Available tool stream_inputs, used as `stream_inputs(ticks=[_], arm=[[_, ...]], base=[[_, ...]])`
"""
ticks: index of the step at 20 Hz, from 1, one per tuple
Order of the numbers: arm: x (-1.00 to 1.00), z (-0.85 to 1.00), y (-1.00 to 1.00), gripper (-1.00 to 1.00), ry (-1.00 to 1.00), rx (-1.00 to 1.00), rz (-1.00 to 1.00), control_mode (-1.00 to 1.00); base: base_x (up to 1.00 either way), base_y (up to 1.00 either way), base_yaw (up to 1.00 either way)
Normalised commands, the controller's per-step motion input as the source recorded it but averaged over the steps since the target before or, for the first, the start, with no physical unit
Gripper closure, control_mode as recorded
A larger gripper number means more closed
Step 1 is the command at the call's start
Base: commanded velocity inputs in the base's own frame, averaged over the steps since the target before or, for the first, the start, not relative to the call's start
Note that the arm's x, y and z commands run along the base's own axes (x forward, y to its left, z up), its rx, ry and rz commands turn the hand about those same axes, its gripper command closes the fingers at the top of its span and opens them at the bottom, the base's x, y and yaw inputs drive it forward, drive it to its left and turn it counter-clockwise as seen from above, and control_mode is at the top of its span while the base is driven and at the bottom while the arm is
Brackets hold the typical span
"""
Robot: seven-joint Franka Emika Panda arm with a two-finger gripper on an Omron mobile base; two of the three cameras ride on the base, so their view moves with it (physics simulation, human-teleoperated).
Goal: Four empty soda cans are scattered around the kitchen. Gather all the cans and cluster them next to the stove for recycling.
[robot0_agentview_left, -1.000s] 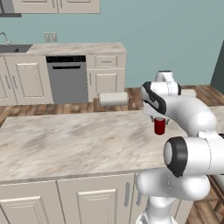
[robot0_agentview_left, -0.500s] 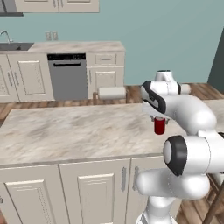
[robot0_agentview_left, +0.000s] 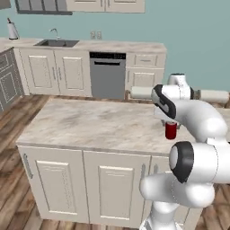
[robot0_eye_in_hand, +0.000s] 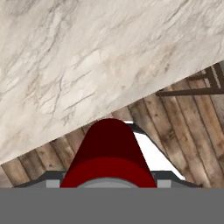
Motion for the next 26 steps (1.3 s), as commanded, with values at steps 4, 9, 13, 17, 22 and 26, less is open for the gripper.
stream_inputs(ticks=[4,9,13,17,22,26], arm=[[0.0,0.0,0.0,1.0,0.0,0.0,0.0,1.0],[0.0,0.0,0.0,1.0,0.0,0.0,0.0,1.0],[0.0,0.0,0.0,1.0,0.0,0.0,0.0,1.0],[0.0,0.0,0.0,1.0,0.0,0.0,0.0,1.0],[0.0,0.0,0.0,1.0,0.0,0.0,0.0,1.0],[0.0,0.0,0.0,1.0,0.0,0.0,0.0,1.0]], base=[[-0.07,0.0,0.78],[-0.07,0.0,0.87],[-0.02,0.0,0.89],[0.0,0.0,0.92],[0.0,0.0,0.99],[0.0,0.0,1.0]])
